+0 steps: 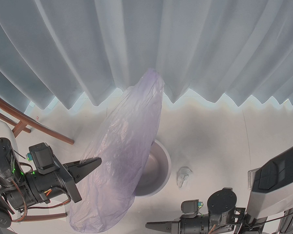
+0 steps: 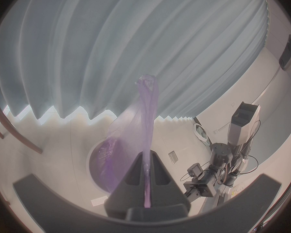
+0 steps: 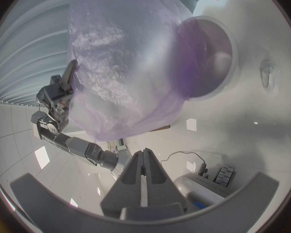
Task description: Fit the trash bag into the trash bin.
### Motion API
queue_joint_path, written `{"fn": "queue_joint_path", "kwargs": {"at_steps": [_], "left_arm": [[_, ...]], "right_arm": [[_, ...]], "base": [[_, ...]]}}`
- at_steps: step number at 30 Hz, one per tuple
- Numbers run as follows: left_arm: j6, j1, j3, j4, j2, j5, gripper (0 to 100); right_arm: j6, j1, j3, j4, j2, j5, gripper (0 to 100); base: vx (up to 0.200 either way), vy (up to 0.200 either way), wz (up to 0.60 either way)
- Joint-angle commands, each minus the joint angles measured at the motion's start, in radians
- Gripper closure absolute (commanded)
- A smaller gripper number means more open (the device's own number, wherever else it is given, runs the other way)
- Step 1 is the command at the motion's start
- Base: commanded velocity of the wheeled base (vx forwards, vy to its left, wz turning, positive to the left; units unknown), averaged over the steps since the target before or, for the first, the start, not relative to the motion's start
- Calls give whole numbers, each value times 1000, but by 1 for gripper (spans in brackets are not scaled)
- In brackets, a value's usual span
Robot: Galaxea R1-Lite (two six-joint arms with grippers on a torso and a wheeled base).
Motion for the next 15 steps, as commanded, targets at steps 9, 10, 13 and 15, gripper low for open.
{"fn": "queue_joint_path", "kwargs": {"at_steps": [9, 10, 13, 15], "left_arm": [[2, 0, 3, 0, 1, -1, 100], [2, 0, 3, 0, 1, 1, 100], [2, 0, 3, 0, 1, -1, 100], [2, 0, 1, 0, 1, -1, 100]], "right_arm": [[-6, 71, -11, -18, 83, -4, 100], [-9, 73, -11, -18, 87, -4, 100], [-17, 88, -13, -18, 100, -4, 100], [-17, 101, -16, -18, 106, -4, 100]], "base": [[0, 0, 0], [0, 0, 0], [0, 0, 0], [0, 0, 0]]}}
